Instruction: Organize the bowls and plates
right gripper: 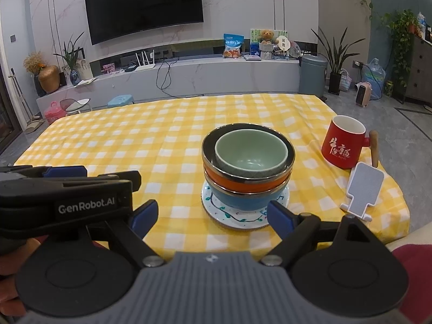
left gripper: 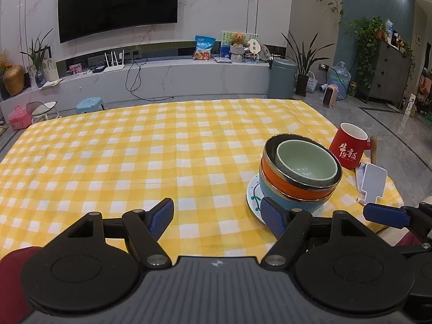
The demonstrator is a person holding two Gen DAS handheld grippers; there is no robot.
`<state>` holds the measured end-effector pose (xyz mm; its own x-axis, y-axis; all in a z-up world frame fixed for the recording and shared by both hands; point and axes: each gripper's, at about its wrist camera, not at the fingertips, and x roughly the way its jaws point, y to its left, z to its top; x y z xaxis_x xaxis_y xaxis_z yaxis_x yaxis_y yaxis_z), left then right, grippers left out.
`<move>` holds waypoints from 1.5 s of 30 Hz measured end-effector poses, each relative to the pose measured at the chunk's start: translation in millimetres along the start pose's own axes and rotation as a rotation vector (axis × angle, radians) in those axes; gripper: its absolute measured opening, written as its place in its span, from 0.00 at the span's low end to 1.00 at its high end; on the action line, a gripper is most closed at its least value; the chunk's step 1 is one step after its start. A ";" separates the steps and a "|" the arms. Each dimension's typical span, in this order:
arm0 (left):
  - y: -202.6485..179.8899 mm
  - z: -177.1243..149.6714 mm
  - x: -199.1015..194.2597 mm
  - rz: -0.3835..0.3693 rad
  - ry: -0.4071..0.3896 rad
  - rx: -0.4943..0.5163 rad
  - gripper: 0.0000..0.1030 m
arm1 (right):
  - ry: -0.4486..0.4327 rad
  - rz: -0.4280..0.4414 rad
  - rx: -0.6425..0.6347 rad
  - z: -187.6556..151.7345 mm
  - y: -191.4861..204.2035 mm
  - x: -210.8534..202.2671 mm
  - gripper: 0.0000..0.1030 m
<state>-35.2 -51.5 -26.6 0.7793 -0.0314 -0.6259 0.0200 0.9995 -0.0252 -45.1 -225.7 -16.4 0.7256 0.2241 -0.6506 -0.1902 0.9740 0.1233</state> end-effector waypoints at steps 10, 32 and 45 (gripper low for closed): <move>-0.7 -0.1 0.7 0.001 0.001 0.002 0.83 | 0.004 -0.002 0.001 -0.3 0.0 1.7 0.84; 0.1 -4.0 4.3 0.002 0.007 -0.003 0.84 | 0.010 -0.002 0.011 -1.5 0.0 4.7 0.84; 3.8 -4.7 6.3 -0.012 0.017 -0.009 0.84 | 0.016 0.024 0.030 -2.7 -1.5 6.7 0.84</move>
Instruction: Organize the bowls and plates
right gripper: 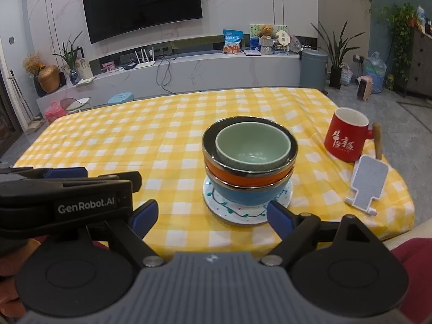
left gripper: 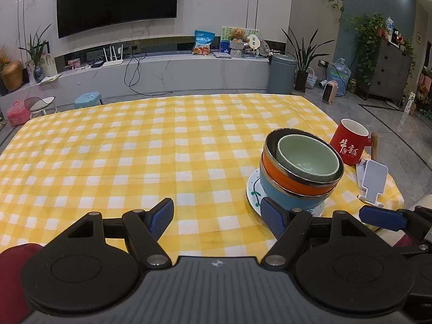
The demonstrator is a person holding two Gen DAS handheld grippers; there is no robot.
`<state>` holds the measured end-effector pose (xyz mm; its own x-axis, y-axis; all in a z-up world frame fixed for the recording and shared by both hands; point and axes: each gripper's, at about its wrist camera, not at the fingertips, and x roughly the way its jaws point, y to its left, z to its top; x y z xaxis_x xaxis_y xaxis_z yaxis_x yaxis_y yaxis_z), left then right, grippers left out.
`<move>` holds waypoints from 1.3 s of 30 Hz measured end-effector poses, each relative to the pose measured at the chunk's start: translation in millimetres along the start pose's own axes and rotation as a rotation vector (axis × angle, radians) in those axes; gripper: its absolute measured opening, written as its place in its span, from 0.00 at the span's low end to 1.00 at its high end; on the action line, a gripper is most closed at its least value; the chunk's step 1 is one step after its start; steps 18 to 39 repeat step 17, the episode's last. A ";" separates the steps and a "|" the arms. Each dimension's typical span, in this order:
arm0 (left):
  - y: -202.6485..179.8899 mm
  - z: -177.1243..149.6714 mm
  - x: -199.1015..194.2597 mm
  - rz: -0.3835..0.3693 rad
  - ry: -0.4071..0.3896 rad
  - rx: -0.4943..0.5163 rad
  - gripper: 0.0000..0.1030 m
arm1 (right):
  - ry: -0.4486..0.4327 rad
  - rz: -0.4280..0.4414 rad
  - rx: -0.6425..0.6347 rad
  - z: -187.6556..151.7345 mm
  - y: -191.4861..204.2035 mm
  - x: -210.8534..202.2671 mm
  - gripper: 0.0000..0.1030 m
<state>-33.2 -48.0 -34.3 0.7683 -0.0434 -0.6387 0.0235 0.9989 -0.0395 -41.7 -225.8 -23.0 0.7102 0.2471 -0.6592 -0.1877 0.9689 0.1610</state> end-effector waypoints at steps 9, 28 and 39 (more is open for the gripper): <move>2.6 0.3 0.6 0.002 0.001 0.005 0.84 | -0.003 -0.011 -0.005 -1.3 2.8 0.2 0.84; 4.5 1.6 -0.3 -0.015 -0.001 -0.009 0.84 | -0.008 -0.012 0.001 -1.7 1.2 -0.8 0.84; 4.5 1.6 -0.3 -0.015 -0.001 -0.009 0.84 | -0.008 -0.012 0.001 -1.7 1.2 -0.8 0.84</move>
